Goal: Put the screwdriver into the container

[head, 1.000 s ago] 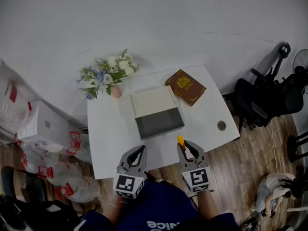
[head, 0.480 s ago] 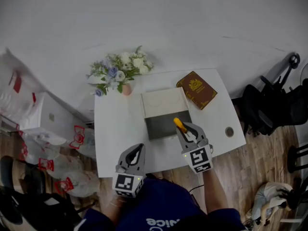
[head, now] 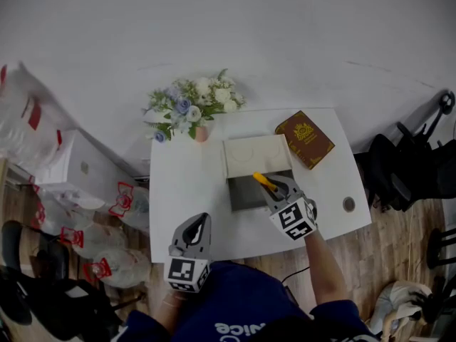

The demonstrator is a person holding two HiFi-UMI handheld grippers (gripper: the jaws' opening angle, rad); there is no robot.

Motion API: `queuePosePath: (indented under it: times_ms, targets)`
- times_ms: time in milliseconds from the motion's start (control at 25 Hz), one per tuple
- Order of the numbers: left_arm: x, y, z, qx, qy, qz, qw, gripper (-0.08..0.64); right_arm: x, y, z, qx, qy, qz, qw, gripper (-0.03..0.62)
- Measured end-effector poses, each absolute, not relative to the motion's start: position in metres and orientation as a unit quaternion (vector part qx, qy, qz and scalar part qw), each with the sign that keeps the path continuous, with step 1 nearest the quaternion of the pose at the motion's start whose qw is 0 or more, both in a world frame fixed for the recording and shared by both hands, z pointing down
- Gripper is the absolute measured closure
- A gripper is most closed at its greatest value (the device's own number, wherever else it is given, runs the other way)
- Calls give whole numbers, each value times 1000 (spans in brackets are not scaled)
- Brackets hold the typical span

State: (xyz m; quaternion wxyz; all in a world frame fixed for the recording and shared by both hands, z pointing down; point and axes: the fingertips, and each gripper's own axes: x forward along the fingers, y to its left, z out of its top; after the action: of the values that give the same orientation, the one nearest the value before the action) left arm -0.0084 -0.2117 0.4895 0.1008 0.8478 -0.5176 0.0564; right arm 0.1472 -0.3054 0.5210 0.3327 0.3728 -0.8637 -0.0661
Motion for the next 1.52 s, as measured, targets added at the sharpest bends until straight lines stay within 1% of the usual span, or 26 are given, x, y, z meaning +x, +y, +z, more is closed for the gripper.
queuePosePath:
  times_ms: [240, 600, 760, 1200, 1520]
  targets:
    - [-30, -216, 495, 831, -541, 60, 115, 543, 132, -314, 561, 290, -880, -26, 375, 503]
    - [-44, -222, 505, 820, -553, 74, 129, 543, 123, -312, 609, 205, -868, -3, 452, 502]
    - [-48, -226, 507, 818, -555, 81, 126, 543, 124, -316, 625, 201, -861, 19, 466, 502]
    - [-52, -232, 520, 812, -555, 99, 148, 543, 127, -322, 659, 183, -833, 65, 517, 502]
    - [-48, -237, 525, 819, -544, 105, 152, 543, 128, -325, 667, 185, -828, 93, 520, 499]
